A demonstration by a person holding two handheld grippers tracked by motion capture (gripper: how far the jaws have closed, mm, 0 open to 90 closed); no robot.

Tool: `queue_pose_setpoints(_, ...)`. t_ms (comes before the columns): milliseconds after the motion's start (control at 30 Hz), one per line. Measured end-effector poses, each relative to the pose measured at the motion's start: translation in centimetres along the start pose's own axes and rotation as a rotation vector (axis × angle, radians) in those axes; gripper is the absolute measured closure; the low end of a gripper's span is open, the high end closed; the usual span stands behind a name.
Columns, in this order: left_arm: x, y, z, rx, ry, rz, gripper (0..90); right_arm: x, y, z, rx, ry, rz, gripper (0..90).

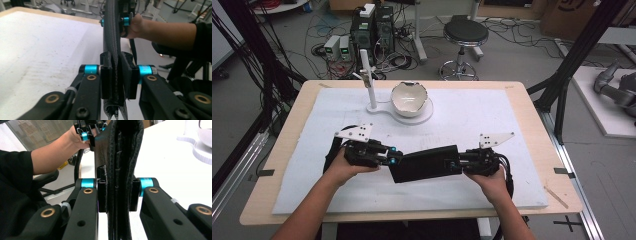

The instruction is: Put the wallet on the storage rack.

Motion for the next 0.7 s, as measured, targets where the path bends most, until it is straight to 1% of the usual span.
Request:
queue_pose_setpoints(33,-0.1,0.1,-0.1,-0.004,0.006,0.003,75.8,0.0,0.0,0.0,0.000,0.000,0.000,77.3)
queue_pose_setpoints(100,-0.5,0.2,-0.4,-0.023,0.017,0.017,69.0,0.0,0.2,-0.2,-0.008,0.000,-0.003,77.2)
queue_pose_setpoints(133,-0.8,0.2,-0.5,-0.031,0.023,0.024,64.4,0.0,0.3,-0.3,-0.015,-0.009,-0.007,77.2)
queue_pose_setpoints(167,-1.2,0.3,-0.7,-0.032,0.039,0.034,56.6,-0.2,0.4,-0.3,-0.008,-0.027,-0.008,77.2)
queue_pose_setpoints(200,-1.7,0.3,-0.8,-0.039,0.055,0.042,56.6,-0.2,0.4,-0.3,-0.008,-0.027,-0.008,77.2)
queue_pose_setpoints(233,-2.6,0.4,-1.1,-0.045,0.098,0.053,50.9,-0.6,0.5,-0.3,-0.004,-0.043,-0.005,77.3)
queue_pose_setpoints(267,-2.6,0.4,-1.1,-0.045,0.098,0.053,47.1,-0.9,0.5,-0.2,-0.003,-0.052,-0.001,77.2)
queue_pose_setpoints(300,-3.2,0.3,-1.3,-0.045,0.120,0.056,47.1,-0.9,0.5,-0.2,-0.003,-0.052,-0.001,77.2)
queue_pose_setpoints(333,-3.7,0.3,-1.5,-0.052,0.137,0.061,41.9,-1.4,0.6,-0.2,-0.006,-0.074,0.001,77.2)
queue_pose_setpoints(367,-4.2,0.2,-1.6,-0.057,0.158,0.065,40.2,-1.6,0.7,-0.2,-0.006,-0.083,0.001,77.2)
queue_pose_setpoints(400,-5.3,0.0,-1.9,-0.060,0.203,0.054,37.2,-1.9,0.8,-0.2,-0.005,-0.096,0.005,77.2)
queue_pose_setpoints(433,-5.3,0.0,-1.9,-0.060,0.203,0.054,34.6,-1.9,0.8,-0.2,-0.005,-0.096,0.005,77.2)
queue_pose_setpoints(467,-5.8,-0.3,-2.1,-0.073,0.212,0.033,32.7,-2.4,1.0,-0.2,-0.008,-0.112,0.013,77.2)
queue_pose_setpoints(500,-6.8,-0.7,-2.4,-0.073,0.252,0.016,31.2,-2.6,1.2,-0.2,-0.009,-0.123,0.022,77.1)
queue_pose_setpoints(533,-7.2,-0.9,-2.6,-0.077,0.278,0.017,29.4,-2.9,1.5,-0.1,-0.013,-0.134,0.033,77.2)
queue_pose_setpoints(567,-7.2,-0.9,-2.6,-0.077,0.278,0.017,27.6,-3.1,1.8,0.0,-0.012,-0.147,0.040,77.1)
queue_pose_setpoints(600,-7.6,-1.1,-2.8,-0.083,0.299,0.024,26.7,-3.3,2.1,0.0,-0.014,-0.161,0.044,77.1)
queue_pose_setpoints(633,-8.0,-1.3,-3.1,-0.085,0.316,0.030,26.7,-3.3,2.1,0.0,-0.014,-0.161,0.044,77.1)
queue_pose_setpoints(667,-8.6,-1.7,-3.5,-0.086,0.361,0.016,23.9,-3.6,2.9,0.2,-0.021,-0.191,0.048,77.1)
queue_pose_setpoints(700,-8.6,-1.7,-3.5,-0.086,0.361,0.016,22.4,-3.7,3.3,0.2,-0.023,-0.208,0.044,77.1)
Point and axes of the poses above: each handheld gripper's, and its own axes: x roughly forward along the jaws, y roughly out of its top, z roughly to its right, the point moved 6 cm from there along x, roughly forward along the jaws, and after that the axes turned 6 degrees about y, right-handed, at the moved point
